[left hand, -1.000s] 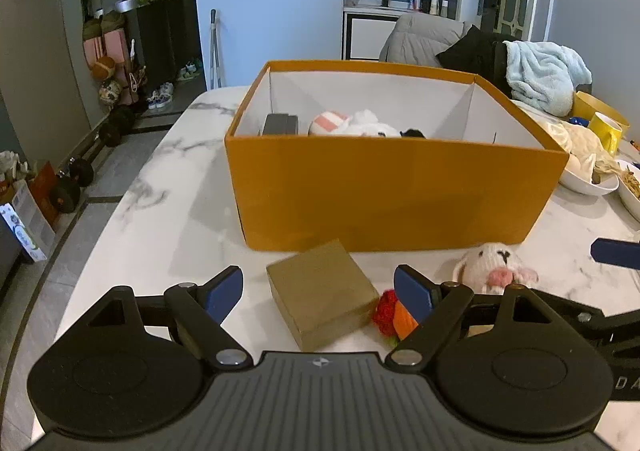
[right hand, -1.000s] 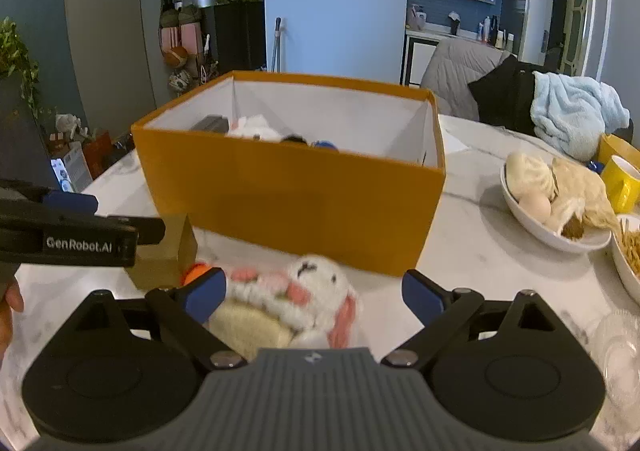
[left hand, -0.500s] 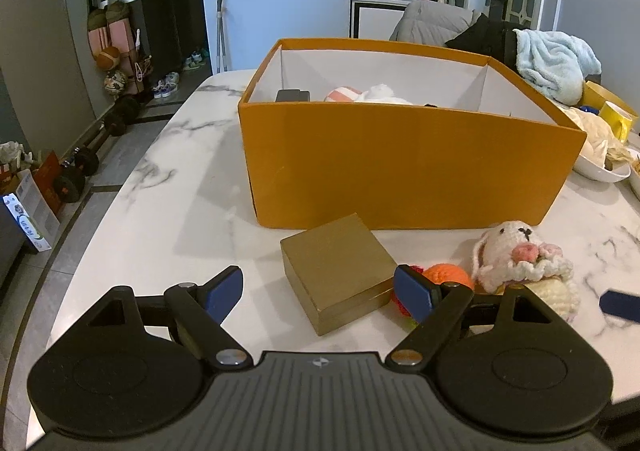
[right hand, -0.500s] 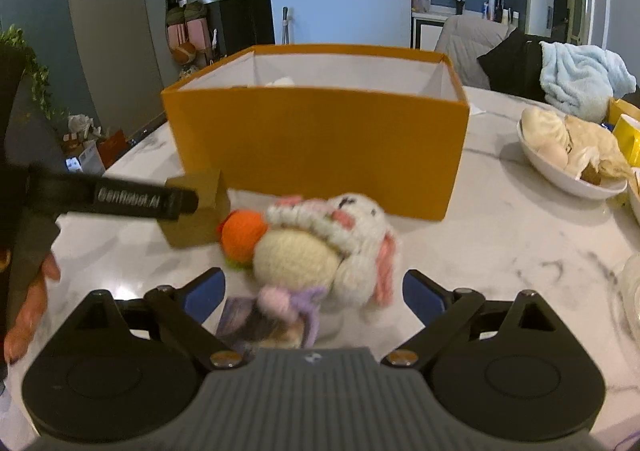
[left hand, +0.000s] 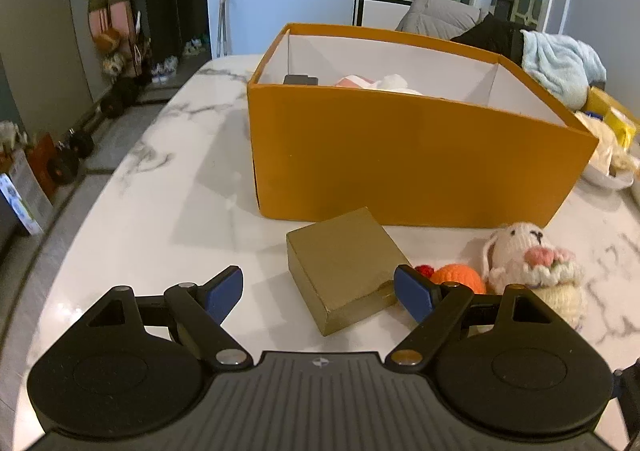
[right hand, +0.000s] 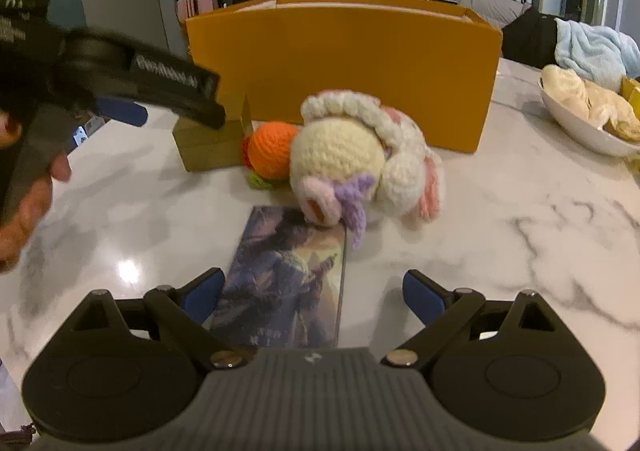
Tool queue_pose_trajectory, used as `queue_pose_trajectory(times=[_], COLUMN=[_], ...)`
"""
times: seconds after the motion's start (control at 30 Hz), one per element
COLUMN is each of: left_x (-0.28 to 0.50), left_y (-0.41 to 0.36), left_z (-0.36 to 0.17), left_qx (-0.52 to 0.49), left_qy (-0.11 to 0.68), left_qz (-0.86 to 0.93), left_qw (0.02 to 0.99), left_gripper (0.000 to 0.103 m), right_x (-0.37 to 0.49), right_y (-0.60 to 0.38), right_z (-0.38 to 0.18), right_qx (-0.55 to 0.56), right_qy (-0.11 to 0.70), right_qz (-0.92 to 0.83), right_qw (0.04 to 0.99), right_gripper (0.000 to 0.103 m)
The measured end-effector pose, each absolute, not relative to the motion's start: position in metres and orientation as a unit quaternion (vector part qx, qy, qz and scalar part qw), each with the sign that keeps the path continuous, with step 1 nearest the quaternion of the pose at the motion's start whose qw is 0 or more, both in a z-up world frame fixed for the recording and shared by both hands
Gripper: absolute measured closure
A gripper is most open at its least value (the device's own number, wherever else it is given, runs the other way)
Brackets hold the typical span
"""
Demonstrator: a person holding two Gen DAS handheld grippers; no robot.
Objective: Organize objects
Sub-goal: 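Withdraw both tools from the box toward the remaining table items, then grasp the gold square box with the left tool while the right tool grasps the illustrated book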
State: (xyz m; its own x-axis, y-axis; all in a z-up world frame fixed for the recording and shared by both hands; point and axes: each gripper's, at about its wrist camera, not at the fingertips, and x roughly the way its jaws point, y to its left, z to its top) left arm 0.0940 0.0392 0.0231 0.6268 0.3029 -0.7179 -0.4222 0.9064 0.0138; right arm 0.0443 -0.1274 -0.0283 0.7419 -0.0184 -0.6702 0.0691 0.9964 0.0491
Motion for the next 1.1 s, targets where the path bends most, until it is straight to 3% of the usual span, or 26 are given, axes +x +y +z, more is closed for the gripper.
queue_pose_trajectory(times=[0.33, 0.8, 1.1], left_x=[0.115, 0.118, 0.082], left_y=[0.042, 0.058, 0.061], left_z=[0.021, 0.006, -0.003], left_qx=[-0.081, -0.189, -0.124], left_qy=[0.385, 0.404, 0.41], left_qz=[0.197, 0.2, 0.206], left_qw=[0.898, 0.873, 0.88], left_gripper=[0.004, 0.003, 0.004], right_x=[0.041, 0.041, 0.042], right_y=[-0.123, -0.125, -0.127], right_z=[-0.036, -0.037, -0.038], right_qx=[0.01, 0.008, 0.008], right_qy=[0.352, 0.347, 0.343], right_qz=[-0.027, -0.024, -0.022], right_qw=[0.936, 0.938, 0.939], right_gripper=[0.001, 0.001, 0.001])
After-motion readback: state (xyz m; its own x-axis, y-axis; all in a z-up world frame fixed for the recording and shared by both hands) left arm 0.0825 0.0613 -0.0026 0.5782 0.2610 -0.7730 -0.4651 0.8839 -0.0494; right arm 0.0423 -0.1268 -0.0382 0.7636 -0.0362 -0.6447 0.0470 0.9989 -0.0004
